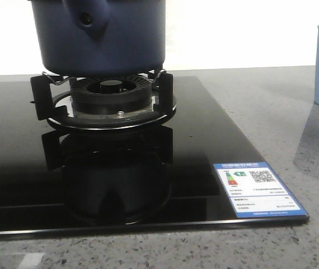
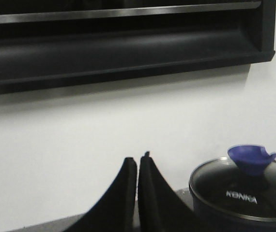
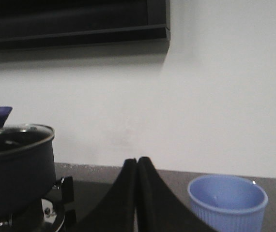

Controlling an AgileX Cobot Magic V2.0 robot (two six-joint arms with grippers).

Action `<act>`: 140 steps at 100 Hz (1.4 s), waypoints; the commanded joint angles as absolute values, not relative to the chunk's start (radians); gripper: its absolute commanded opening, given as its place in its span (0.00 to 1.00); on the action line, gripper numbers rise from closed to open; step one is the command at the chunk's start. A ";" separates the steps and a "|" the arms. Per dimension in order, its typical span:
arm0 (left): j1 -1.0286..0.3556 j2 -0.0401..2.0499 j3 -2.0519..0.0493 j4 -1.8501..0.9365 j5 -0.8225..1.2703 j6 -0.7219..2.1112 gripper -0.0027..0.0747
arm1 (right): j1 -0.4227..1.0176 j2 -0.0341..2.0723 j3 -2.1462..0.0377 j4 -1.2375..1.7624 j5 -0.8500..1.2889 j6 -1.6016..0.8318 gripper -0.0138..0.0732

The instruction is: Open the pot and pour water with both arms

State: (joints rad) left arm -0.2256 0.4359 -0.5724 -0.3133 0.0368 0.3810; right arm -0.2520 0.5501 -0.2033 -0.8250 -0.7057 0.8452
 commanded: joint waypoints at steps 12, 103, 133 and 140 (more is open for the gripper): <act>-0.221 0.167 -0.350 -0.376 -0.047 0.379 0.01 | -0.252 0.403 -0.093 -0.791 -0.657 0.847 0.09; -0.221 0.009 -0.208 -0.378 -0.036 0.377 0.01 | -0.252 0.348 -0.026 -0.791 -0.617 0.847 0.09; -0.214 0.009 -0.204 -0.259 0.000 0.336 0.01 | -0.252 0.348 -0.026 -0.791 -0.617 0.847 0.09; -0.186 0.009 -0.188 -0.104 0.043 0.159 0.01 | -0.252 0.348 -0.026 -0.791 -0.617 0.847 0.09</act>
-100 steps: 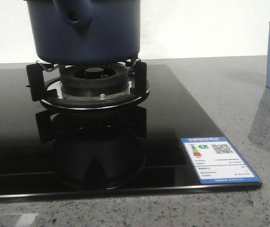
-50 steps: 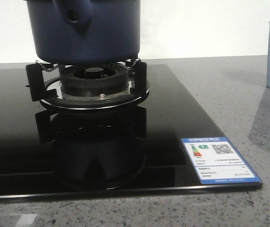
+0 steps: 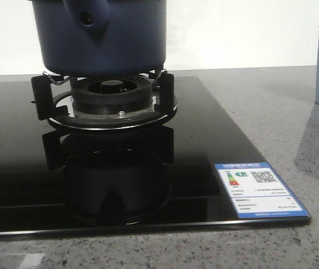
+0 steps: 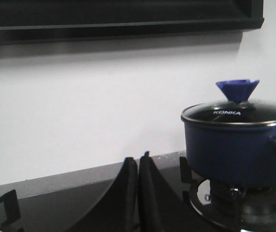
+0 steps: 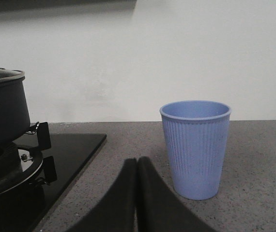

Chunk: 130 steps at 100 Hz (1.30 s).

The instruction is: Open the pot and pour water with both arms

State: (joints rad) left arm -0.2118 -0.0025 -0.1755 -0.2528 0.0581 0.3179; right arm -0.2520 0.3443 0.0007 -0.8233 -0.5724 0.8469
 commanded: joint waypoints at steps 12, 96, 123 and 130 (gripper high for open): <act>-0.101 0.009 -0.117 -0.038 0.057 0.033 0.01 | -0.252 0.348 -0.026 -0.791 -0.617 0.847 0.09; 0.007 -0.034 0.011 -0.092 0.085 0.000 0.01 | -0.252 0.348 -0.026 -0.791 -0.619 0.847 0.09; 0.007 -0.034 0.011 -0.092 0.085 0.000 0.01 | -0.252 0.348 -0.026 -0.791 -0.614 0.847 0.09; 0.007 -0.034 0.011 -0.092 0.085 0.000 0.01 | -0.252 0.335 -0.026 -0.791 -0.612 0.847 0.09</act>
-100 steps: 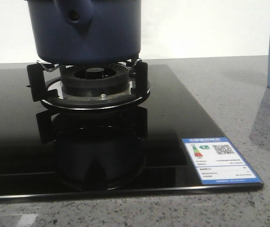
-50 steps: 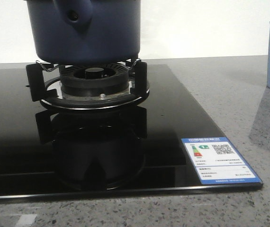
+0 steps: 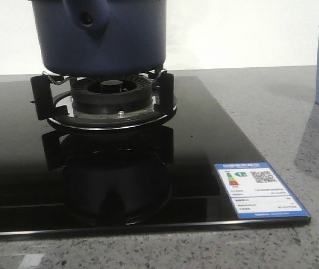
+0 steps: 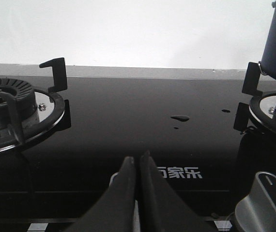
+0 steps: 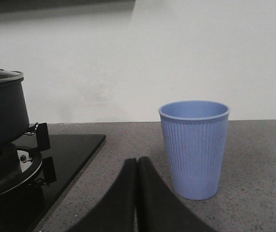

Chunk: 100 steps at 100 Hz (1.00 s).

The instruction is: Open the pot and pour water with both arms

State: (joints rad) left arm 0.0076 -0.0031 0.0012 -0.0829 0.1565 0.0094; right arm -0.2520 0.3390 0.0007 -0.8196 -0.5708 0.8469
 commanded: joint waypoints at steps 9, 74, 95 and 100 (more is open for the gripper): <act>0.007 -0.034 0.011 -0.092 0.085 0.000 0.01 | -0.252 0.319 -0.026 -0.791 -0.606 0.847 0.09; 0.007 -0.034 0.011 -0.092 0.085 0.000 0.01 | 0.053 0.012 0.000 -0.036 0.000 -0.033 0.09; 0.007 -0.032 0.011 -0.092 0.085 0.000 0.01 | 0.012 -0.029 0.037 -0.030 0.094 -0.031 0.09; 0.007 -0.032 0.011 -0.092 0.085 0.000 0.01 | 0.012 -0.029 0.037 -0.032 0.101 -0.031 0.09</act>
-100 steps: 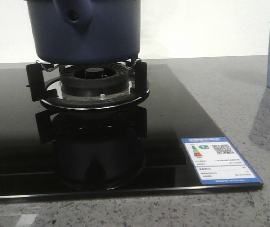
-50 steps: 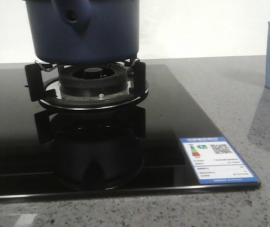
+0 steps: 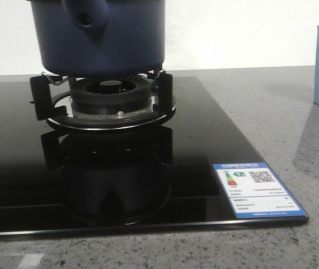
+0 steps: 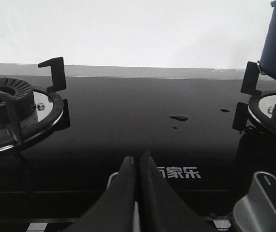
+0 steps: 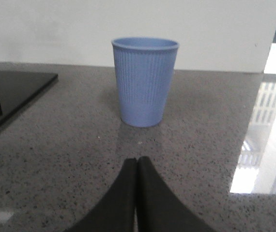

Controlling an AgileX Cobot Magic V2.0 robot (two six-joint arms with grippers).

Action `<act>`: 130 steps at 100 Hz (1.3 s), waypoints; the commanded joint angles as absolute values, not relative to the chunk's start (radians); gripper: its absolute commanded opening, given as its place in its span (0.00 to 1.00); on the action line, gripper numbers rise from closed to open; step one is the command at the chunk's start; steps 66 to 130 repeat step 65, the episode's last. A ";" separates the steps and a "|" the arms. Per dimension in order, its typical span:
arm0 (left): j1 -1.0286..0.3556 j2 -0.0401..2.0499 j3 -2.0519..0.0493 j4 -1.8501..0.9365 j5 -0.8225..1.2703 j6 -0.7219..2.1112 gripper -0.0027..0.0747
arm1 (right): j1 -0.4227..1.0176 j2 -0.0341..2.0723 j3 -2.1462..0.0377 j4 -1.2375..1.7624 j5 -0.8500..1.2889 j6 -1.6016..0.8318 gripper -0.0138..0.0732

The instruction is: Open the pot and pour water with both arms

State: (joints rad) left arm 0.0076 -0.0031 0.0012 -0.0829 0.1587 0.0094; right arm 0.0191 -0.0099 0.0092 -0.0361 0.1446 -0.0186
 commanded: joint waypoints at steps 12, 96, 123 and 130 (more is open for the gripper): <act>0.007 -0.032 0.011 -0.092 0.085 0.000 0.01 | 0.012 -0.029 0.037 -0.033 0.119 -0.031 0.09; 0.007 -0.032 0.011 -0.092 0.085 0.000 0.01 | 0.012 -0.029 0.035 -0.033 0.121 -0.031 0.09; 0.007 -0.032 0.011 -0.092 0.085 0.000 0.01 | 0.012 -0.029 0.035 -0.033 0.121 -0.031 0.09; 0.007 -0.032 0.011 -0.092 0.085 0.000 0.01 | 0.012 -0.029 0.035 -0.033 0.121 -0.031 0.09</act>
